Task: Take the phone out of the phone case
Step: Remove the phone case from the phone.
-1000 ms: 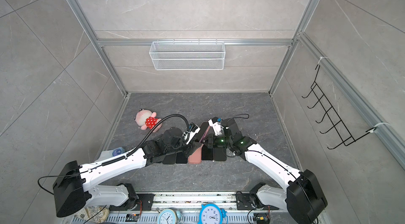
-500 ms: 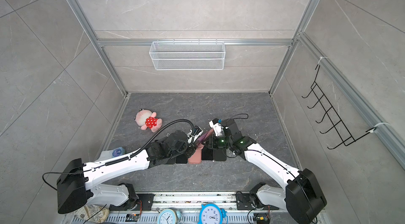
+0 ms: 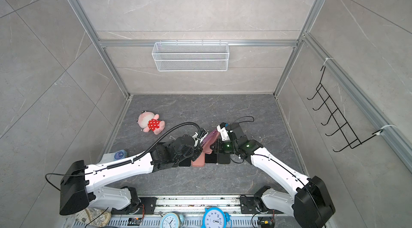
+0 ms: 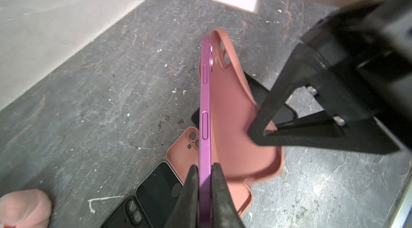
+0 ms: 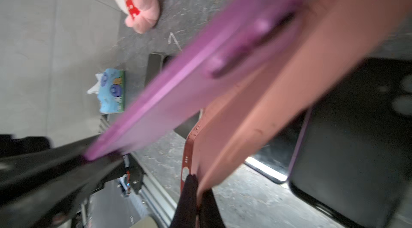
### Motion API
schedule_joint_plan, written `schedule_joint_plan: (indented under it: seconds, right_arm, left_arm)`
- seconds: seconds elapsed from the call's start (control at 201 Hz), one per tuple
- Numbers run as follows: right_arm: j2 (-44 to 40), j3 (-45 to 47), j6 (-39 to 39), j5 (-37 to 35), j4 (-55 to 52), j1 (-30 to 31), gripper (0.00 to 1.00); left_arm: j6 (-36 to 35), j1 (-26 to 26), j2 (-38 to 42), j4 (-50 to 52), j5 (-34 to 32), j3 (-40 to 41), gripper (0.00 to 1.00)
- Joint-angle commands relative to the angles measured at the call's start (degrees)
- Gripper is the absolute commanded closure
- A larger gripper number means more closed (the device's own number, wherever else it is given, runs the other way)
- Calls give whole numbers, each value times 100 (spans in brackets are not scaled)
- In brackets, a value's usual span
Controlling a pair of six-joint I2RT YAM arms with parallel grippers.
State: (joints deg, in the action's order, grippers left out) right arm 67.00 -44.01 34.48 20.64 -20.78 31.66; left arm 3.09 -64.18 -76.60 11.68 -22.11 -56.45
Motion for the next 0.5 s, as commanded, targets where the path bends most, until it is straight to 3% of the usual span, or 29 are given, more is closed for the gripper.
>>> schedule_joint_plan:
  seconds: [0.0, 0.154, 0.279, 0.374, 0.493]
  right_arm:
    - [-114, -83, -354, -1115, -725, -164, 100]
    - [-197, -194, -401, -1567, -999, -460, 100]
    - [-436, -499, -533, -2476, -1612, -762, 100]
    - [-738, -828, -710, -3157, -2138, -1245, 100]
    - [-1154, -1356, -934, -3220, -2566, -2090, 100]
  left_arm:
    - [215, -157, 53, 113, -636, -446, 100]
    - [320, -358, -179, 453, -1018, -737, 100]
    - [575, -500, -560, 766, -1089, -1063, 100]
    - [753, -604, -963, 958, -1154, -1366, 100]
    - [979, -723, -1535, 1194, -1017, -1892, 100]
